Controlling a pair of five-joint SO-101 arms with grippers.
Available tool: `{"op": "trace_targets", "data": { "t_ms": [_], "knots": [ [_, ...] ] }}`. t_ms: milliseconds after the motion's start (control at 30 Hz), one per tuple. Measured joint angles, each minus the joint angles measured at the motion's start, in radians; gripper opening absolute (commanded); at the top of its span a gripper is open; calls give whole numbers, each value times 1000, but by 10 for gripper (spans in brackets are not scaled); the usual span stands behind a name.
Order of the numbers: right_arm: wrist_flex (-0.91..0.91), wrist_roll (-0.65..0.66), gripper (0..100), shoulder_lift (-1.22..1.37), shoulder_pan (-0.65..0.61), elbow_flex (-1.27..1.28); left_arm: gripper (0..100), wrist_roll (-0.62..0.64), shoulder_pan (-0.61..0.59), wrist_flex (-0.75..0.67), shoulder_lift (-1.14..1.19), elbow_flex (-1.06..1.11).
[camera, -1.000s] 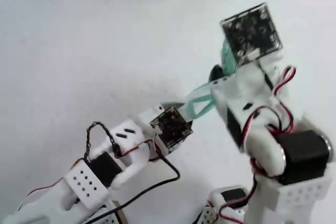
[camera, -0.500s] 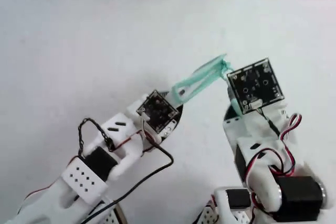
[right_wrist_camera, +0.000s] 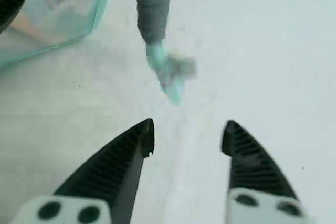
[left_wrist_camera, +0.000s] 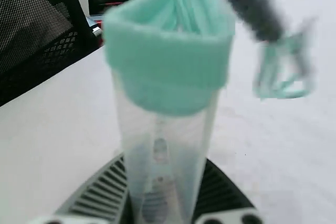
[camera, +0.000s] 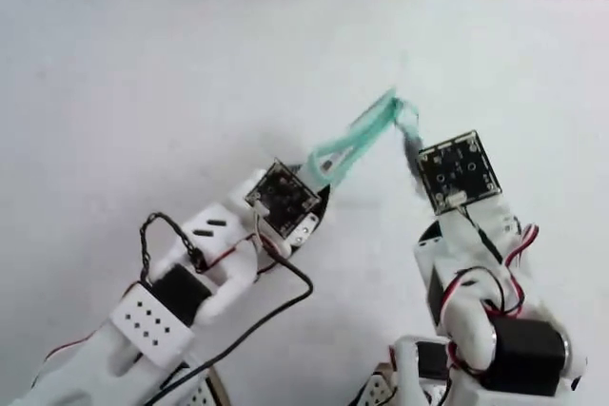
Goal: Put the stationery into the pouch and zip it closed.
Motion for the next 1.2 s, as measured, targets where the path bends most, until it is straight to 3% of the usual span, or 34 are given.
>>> {"op": "trace_targets", "data": {
  "t_ms": [267,433,567,700,900,1200],
  "knots": [
    [-57,-32,269,-114,-44,2,24,6,-11,0,0,0],
    [-338,-146,267,-104,-94,250,24,6,-11,0,0,0],
    [-597,-166,268,-181,-203,477,24,6,-11,0,0,0],
    [-730,-169,268,-307,-269,652,24,6,-11,0,0,0],
    [-867,-175,268,-509,-276,853,24,6,-11,0,0,0],
    [-1135,-321,268,-594,-204,1042,24,6,-8,-3,0,6]
  ]
}}
